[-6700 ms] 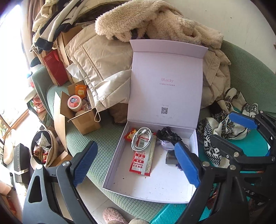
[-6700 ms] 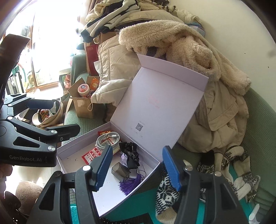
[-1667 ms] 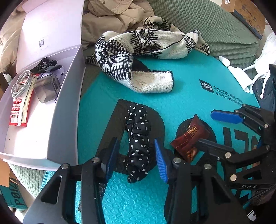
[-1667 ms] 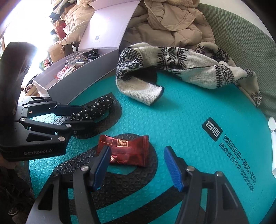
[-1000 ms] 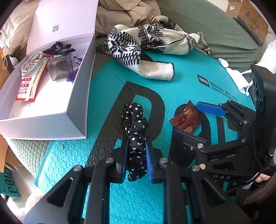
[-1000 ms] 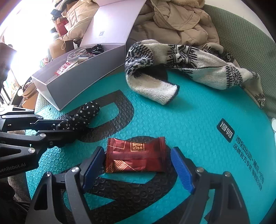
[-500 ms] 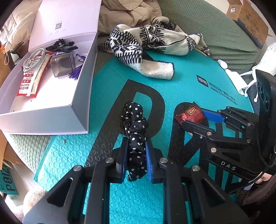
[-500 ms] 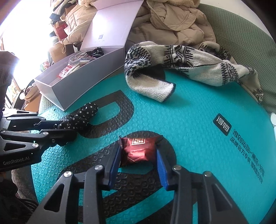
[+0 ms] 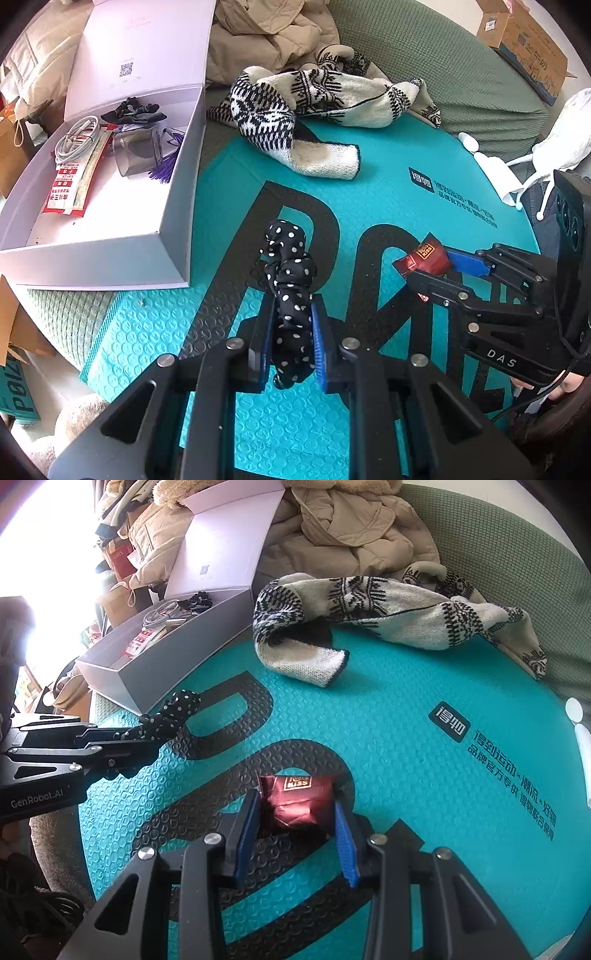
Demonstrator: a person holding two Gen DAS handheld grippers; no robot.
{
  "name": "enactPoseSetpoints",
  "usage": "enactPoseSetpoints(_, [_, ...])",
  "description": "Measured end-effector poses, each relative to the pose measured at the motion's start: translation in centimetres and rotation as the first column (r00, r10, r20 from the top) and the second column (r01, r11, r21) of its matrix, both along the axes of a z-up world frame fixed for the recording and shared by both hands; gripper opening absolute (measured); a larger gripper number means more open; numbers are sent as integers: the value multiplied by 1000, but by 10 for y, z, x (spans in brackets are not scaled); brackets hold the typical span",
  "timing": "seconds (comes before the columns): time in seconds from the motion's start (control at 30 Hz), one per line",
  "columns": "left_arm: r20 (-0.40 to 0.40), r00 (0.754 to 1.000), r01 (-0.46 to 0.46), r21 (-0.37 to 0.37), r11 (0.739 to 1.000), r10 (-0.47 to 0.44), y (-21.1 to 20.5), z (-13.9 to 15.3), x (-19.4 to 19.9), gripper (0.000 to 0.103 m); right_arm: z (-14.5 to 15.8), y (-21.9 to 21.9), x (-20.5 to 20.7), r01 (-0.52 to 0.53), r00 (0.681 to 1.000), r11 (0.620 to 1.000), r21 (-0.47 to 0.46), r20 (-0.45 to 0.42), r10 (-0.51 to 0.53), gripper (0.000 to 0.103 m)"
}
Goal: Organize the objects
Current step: 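Lift the scrunchie and chocolate and carry both toward the white box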
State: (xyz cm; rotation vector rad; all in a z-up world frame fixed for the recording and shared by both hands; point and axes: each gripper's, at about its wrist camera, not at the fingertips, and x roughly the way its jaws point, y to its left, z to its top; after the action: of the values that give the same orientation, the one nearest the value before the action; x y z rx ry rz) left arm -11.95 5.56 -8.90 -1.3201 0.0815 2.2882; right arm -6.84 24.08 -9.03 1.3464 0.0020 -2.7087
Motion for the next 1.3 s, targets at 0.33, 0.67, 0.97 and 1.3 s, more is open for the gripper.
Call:
enactPoseSetpoints(0.33, [-12, 999, -44, -5, 999, 44, -20, 9, 12, 17, 9, -18, 1, -55, 998, 998, -22, -15, 54, 39])
enactPoseSetpoints(0.67, [-29, 992, -122, -13, 992, 121, -55, 23, 20, 17, 21, -55, -2, -170, 985, 985, -32, -36, 169, 39])
enactPoseSetpoints(0.97, [-37, 978, -208, -29, 978, 207, -91, 33, 32, 17, 37, -91, -3, -269, 962, 963, -30, -65, 267, 39])
enactPoseSetpoints(1.3, [-55, 956, -292, -42, 956, 289, -127, 49, 40, 17, 57, -126, -5, -361, 928, 932, -32, -111, 356, 39])
